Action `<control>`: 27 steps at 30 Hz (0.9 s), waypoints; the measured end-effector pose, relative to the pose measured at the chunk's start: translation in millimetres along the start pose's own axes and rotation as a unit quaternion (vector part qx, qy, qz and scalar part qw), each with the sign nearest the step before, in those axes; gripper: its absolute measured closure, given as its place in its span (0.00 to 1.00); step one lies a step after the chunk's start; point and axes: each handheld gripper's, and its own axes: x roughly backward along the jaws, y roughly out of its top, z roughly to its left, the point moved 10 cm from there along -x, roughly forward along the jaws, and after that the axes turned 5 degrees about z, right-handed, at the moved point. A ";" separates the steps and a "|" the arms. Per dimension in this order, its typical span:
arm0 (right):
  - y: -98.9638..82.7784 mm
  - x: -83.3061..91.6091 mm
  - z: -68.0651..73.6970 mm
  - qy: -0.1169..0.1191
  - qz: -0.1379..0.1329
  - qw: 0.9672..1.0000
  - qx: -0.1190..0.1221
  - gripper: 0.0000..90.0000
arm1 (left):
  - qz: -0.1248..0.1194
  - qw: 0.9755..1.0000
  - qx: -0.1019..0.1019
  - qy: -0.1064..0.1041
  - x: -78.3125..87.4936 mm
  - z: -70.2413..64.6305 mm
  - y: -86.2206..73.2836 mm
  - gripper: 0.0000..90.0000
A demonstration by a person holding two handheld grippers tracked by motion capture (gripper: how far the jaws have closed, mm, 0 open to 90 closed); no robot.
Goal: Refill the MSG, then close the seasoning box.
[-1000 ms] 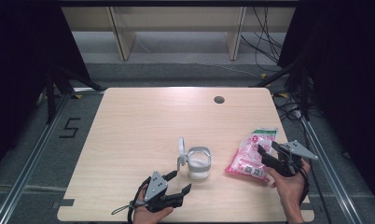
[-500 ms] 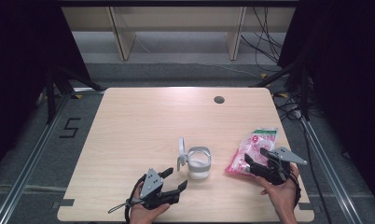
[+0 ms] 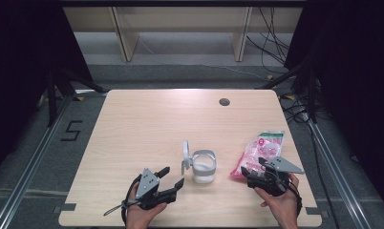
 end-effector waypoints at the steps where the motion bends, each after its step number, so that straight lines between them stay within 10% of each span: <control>1: 1.1 -2.6 -2.3 -0.004 -0.007 1.000 0.018 0.28 | -0.003 1.000 0.001 0.000 0.0 1.2 0.7 0.37; 18: -5.7 -3.0 15.5 0.029 0.001 0.999 0.036 0.28 | -0.002 1.000 -0.027 0.016 3.4 10.1 6.4 0.50; 27: -7.8 0.1 18.9 0.025 0.008 0.999 0.022 0.29 | -0.035 0.999 -0.035 0.017 1.8 12.8 19.8 0.77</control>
